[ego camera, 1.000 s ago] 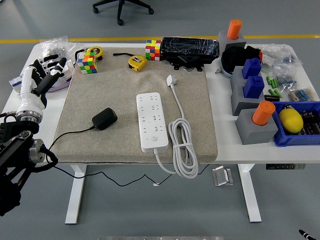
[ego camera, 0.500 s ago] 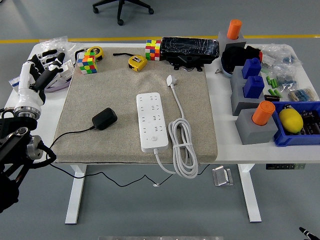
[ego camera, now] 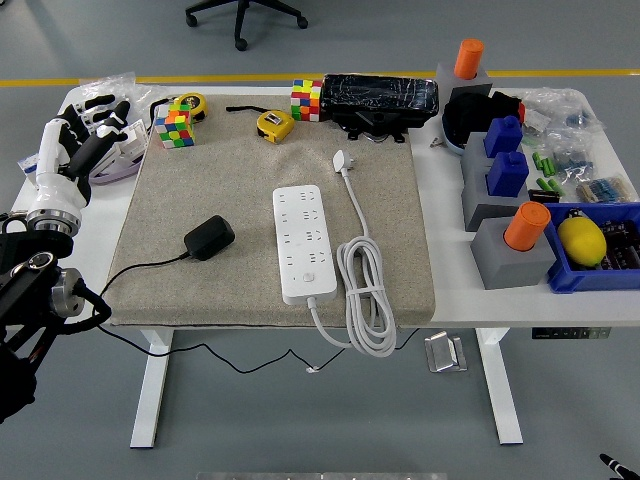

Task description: Put the plug near the board,insert it into the board,press the button,pull the plug out

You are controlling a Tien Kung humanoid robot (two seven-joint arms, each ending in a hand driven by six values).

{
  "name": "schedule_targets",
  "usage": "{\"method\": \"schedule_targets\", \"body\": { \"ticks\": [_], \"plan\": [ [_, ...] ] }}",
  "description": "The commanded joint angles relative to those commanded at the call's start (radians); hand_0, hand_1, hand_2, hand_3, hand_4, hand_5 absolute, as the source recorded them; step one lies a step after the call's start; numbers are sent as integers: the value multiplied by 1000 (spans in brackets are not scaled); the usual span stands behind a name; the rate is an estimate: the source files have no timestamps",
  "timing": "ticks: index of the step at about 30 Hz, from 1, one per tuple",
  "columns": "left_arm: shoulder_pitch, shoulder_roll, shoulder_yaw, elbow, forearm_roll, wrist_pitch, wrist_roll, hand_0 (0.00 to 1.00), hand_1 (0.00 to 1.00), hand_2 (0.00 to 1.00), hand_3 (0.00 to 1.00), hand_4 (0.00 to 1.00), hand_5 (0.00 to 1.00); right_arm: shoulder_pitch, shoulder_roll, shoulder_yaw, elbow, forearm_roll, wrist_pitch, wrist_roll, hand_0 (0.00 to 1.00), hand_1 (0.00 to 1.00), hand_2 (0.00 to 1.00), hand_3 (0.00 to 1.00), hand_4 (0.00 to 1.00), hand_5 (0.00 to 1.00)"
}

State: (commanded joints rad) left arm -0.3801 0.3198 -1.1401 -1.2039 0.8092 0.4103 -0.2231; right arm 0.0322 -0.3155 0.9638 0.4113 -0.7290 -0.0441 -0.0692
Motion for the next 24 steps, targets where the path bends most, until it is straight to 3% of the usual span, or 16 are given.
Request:
{"method": "schedule_targets", "body": {
  "ticks": [24],
  "plan": [
    [19, -6, -53, -22, 19, -11, 34, 491, 566, 577, 609, 851, 368, -13, 9, 34, 3, -7, -1, -1, 612, 669, 641, 570, 974, 587]
  ]
}}
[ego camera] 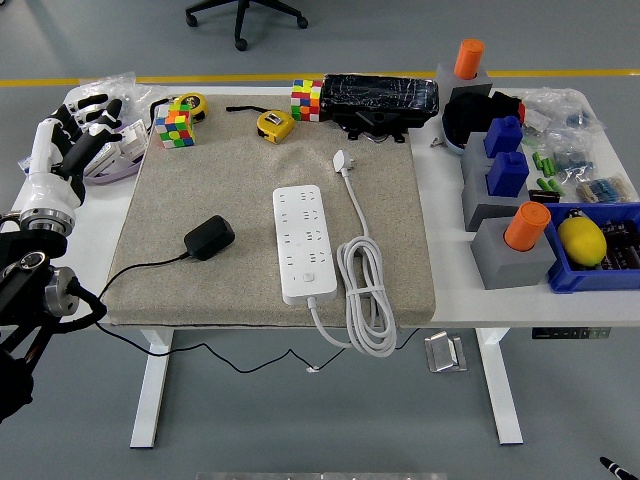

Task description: Put the plug near the board,insert it into the board,press the button,pull the plug out

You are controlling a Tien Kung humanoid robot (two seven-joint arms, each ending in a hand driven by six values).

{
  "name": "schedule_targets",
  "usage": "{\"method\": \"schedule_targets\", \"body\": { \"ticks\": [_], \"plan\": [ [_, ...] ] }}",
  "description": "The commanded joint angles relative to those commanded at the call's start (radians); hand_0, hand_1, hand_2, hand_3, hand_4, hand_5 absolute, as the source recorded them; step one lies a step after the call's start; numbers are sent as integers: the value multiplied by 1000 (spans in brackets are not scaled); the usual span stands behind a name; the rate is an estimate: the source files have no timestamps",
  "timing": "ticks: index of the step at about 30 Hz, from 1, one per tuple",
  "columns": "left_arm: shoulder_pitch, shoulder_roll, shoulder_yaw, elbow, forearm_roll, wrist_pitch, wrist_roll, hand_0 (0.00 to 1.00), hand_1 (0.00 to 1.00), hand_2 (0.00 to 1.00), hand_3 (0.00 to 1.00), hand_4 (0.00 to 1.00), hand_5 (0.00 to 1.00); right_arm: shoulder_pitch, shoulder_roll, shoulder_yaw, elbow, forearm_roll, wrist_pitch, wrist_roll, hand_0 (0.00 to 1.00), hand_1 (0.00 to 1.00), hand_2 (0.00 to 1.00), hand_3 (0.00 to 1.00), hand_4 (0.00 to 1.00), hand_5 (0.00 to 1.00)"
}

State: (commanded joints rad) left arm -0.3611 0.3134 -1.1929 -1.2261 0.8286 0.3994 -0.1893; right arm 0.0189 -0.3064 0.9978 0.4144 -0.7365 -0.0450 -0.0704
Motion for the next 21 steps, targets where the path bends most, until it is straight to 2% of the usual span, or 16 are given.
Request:
{"method": "schedule_targets", "body": {
  "ticks": [21],
  "plan": [
    [-1, -4, -21, -16, 12, -9, 22, 476, 553, 583, 610, 845, 379, 9, 6, 8, -5, 2, 0, -1, 612, 669, 640, 570, 974, 586]
  ]
}}
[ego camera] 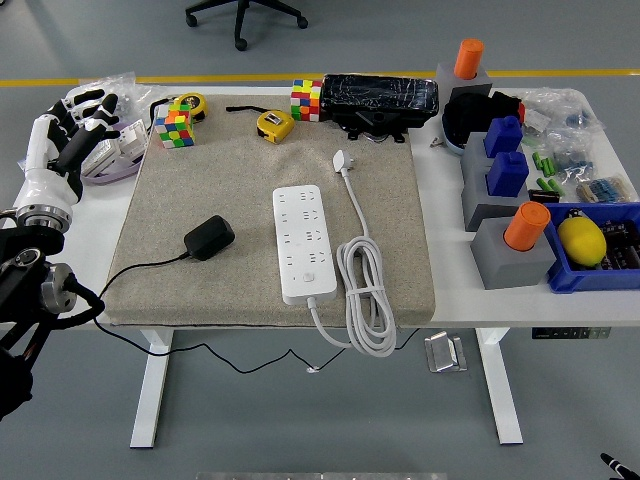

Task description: Put the plug near the board,insert it into the board,press the button,pull the plug out

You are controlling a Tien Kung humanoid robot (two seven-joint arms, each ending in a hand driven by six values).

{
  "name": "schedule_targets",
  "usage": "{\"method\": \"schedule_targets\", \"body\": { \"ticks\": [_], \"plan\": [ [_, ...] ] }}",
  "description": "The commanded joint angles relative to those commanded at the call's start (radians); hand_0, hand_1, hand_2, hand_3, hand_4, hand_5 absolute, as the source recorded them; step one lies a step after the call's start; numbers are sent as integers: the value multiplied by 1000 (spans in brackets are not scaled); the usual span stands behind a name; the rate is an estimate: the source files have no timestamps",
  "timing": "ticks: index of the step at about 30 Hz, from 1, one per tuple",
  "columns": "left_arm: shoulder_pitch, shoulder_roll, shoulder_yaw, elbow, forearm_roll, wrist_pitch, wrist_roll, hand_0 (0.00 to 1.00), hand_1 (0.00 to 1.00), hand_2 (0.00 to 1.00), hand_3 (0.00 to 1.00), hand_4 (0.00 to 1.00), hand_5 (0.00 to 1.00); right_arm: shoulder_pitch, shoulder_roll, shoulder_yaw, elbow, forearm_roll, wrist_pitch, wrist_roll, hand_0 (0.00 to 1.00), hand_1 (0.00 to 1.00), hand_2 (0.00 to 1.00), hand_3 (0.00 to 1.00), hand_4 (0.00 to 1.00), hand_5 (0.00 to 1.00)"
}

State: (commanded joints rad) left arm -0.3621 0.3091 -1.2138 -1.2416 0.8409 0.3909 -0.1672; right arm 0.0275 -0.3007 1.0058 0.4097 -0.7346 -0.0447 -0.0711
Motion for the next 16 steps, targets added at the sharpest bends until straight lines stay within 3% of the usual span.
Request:
{"method": "schedule_targets", "body": {
  "ticks": [16],
  "plan": [
    [1, 2, -3, -8, 7, -2, 8, 466, 551, 584, 608, 844, 384, 1, 4, -5, -3, 5, 0, 0, 613, 668, 640, 571, 973, 587]
  ]
}}
